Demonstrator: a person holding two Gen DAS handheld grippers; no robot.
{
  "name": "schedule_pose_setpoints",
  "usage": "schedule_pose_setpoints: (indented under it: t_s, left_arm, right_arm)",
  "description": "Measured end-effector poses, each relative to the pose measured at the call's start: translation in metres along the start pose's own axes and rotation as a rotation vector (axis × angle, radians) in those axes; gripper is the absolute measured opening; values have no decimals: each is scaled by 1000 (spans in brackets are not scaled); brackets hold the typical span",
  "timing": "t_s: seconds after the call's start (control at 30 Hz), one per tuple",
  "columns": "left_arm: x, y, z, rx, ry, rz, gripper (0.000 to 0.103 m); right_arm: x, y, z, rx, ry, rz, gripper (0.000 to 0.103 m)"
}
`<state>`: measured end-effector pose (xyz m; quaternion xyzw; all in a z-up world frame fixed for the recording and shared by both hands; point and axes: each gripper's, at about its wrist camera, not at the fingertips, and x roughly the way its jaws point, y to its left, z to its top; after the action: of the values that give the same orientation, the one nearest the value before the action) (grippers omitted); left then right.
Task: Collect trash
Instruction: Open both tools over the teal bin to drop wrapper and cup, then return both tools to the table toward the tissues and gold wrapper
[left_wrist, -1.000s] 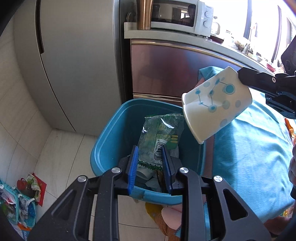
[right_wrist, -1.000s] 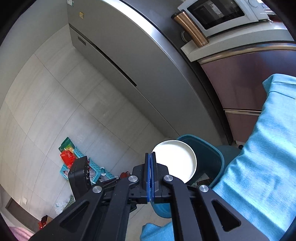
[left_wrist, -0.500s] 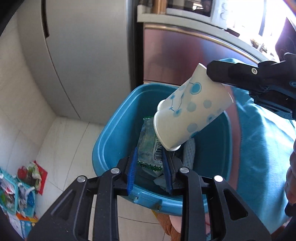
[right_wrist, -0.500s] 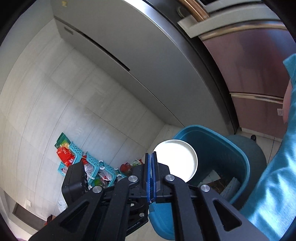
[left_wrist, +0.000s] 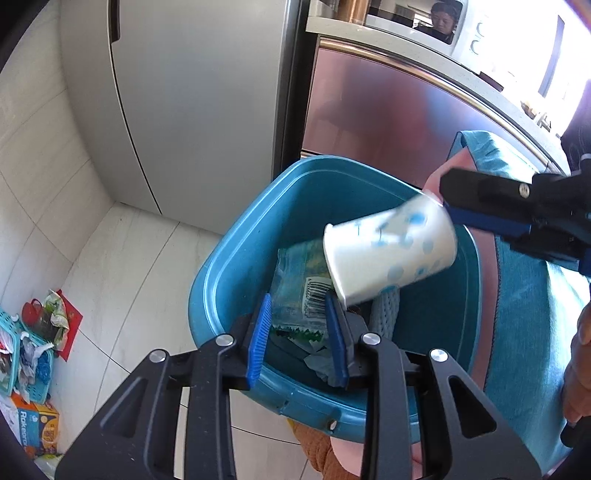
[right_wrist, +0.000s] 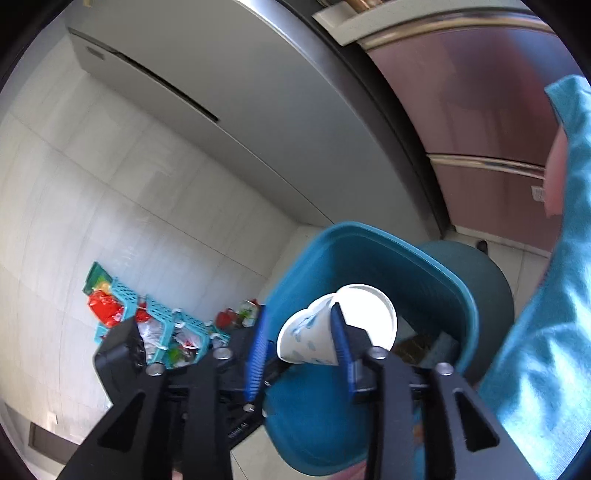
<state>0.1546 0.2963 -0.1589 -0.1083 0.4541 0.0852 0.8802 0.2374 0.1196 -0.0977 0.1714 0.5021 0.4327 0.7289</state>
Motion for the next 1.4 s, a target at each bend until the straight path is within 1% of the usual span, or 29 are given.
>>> schedule_pose_setpoints:
  t_s: [0.33, 0.37, 0.43, 0.63, 0.77, 0.83, 0.87, 0.9, 0.97, 1.03, 1.1, 1.17, 1.23, 1.3, 1.4]
  left_arm:
    - [1, -3, 3, 1, -4, 1, 31]
    - [0, -4, 3, 7, -6, 0, 33]
    - [1, -3, 2, 12, 0, 1, 38]
    - [3, -4, 3, 7, 11, -16, 38]
    - [-7, -13, 1, 34, -14, -40, 38]
    - [-17, -21, 0, 55, -43, -48, 47]
    - [-24, -26, 0, 70, -63, -58, 49]
    - [-32, -32, -1, 87, -84, -72, 49]
    - [-46, -44, -3, 115, -121, -103, 55]
    - [-61, -60, -6, 152, -153, -153, 57]
    - [-74, -79, -9, 196, -179, -197, 59]
    - [-87, -102, -14, 244, -201, -257, 61]
    - [-97, -125, -19, 284, -210, -312, 61]
    - [-104, -151, -25, 335, -216, -359, 61]
    - [-113, -189, -34, 399, -217, -437, 61]
  right_arm:
    - [-5, -6, -4, -8, 0, 11, 34]
    - [-7, -7, -5, -9, -3, 12, 34]
    - [-14, -7, -9, -25, -12, 8, 34]
    - [-38, -5, -20, -67, -34, -1, 34]
    - [-62, -3, -29, -107, -63, -9, 34]
    - [-79, -3, -36, -126, -91, -18, 34]
    - [-88, -2, -40, -137, -108, -21, 34]
    - [-97, -3, -44, -144, -124, -27, 35]
    - [-120, -5, -53, -158, -163, -48, 36]
    - [-145, -9, -63, -166, -207, -72, 38]
    - [-171, -15, -75, -171, -253, -110, 38]
    - [-198, -24, -86, -163, -296, -149, 38]
    - [-224, -34, -98, -146, -337, -188, 38]
    - [-248, -45, -112, -125, -379, -250, 38]
    - [-284, -62, -133, -75, -436, -318, 39]
